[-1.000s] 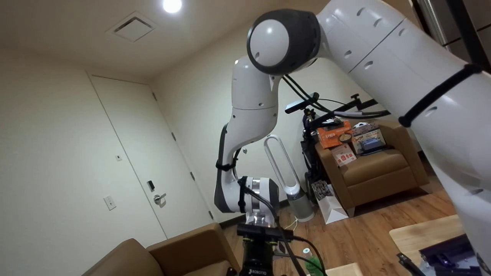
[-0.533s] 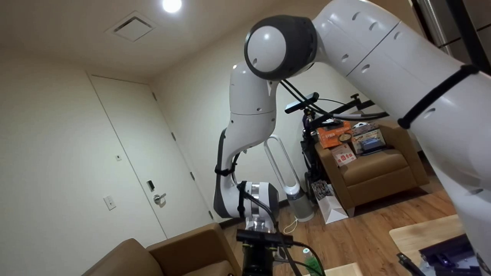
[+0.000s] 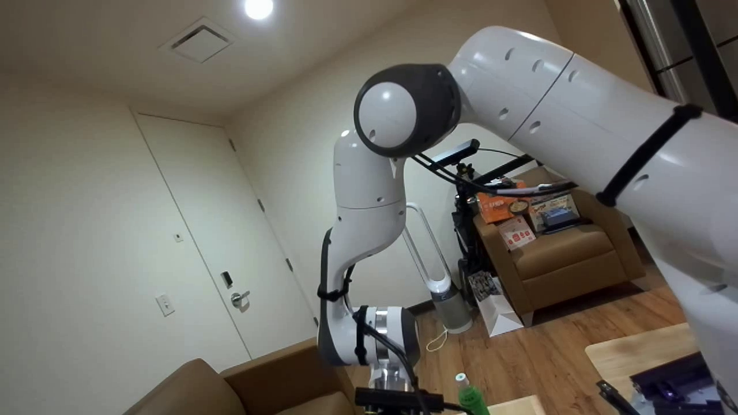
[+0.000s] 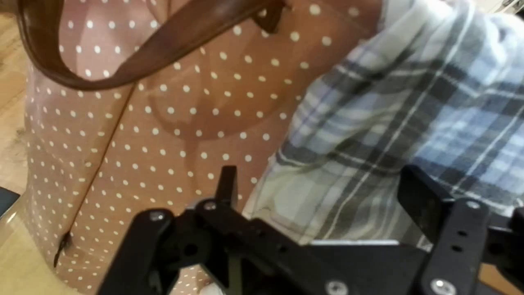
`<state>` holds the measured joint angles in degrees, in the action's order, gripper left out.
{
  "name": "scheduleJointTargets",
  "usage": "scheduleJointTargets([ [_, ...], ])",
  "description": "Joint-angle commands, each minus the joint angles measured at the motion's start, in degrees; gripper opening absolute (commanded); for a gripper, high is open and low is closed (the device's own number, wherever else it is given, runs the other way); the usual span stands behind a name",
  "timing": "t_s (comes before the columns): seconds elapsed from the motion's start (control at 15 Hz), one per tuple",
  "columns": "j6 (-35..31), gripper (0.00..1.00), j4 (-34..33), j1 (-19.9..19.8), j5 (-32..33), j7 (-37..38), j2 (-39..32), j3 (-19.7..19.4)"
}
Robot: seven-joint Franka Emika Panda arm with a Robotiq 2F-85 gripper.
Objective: Move the clothes from the table and put them in the laundry bag
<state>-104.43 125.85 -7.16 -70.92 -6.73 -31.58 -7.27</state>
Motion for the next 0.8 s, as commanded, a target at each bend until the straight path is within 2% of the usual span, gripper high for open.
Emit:
scheduleJointTargets([
  [0.0,-2.5,1.00,-2.6,0.5,0.1,-1.5,-3.5,0.1],
  [0.4,-1.8,1.00,-6.4,0.4,-0.1,-1.7,-8.0,1.3],
  [0.47,-1.6,0.91,-6.7,0.4,-0.3,-1.8,-8.4,1.5],
  [0.53,-1.6,0.74,-7.0,0.4,-0.3,-1.7,-8.6,1.6],
  [0.73,-1.8,0.54,-7.7,0.6,-0.4,-1.6,-9.0,2.0],
])
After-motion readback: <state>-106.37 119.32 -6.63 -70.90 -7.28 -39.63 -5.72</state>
